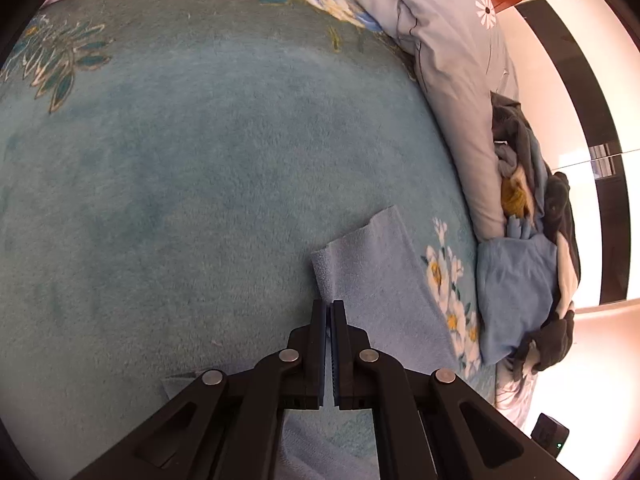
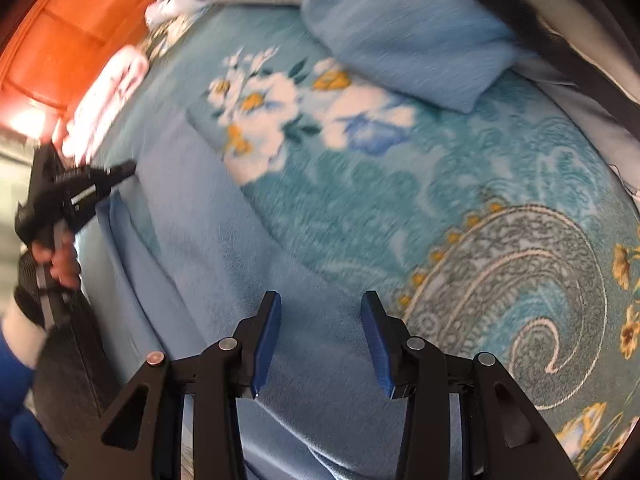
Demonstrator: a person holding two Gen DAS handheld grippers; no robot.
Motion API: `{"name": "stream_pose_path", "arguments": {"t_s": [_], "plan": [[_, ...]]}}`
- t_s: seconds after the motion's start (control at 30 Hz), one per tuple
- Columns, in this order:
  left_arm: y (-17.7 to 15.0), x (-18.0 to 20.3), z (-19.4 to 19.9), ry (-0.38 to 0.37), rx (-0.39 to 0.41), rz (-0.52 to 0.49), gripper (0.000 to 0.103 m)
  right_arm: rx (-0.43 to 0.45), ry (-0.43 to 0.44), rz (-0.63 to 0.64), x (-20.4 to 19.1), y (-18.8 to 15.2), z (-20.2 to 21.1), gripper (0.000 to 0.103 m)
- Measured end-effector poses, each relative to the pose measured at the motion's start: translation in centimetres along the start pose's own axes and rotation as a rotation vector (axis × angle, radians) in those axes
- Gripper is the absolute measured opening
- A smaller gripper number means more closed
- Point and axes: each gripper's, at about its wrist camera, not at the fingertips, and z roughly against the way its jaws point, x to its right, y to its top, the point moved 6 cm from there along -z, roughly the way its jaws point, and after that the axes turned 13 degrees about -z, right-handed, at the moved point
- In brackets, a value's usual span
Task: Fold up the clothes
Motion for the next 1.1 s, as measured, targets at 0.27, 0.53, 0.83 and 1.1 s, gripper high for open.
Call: {"name": "stream_pose_path", "arguments": {"t_s": [0.27, 0.53, 0.83, 1.1], "plan": [[-0.2, -0.9, 0.1, -0.020, -0.007, 0.028, 0.003, 0.032, -0.092, 0.078, -0.7, -0.5, -0.3, 0.046], [-0.1, -1.2, 0.2, -0.027, -0.002, 0.032, 0.003, 0.032, -0.127, 0.144, -1.5, -0.7, -0.4, 0.038], [0.7, -0.2, -0.5, -0.079, 0.001, 0.050, 0.004, 0.100, -0.172, 0.097, -0.8, 0.9, 2.1, 0.004], [1.1, 1.2, -1.4, -0.088, -0.029, 0.035, 0.018, 0.218, -0.313, -0.010, 3.5, 7.8, 3.8, 0.004]]}}
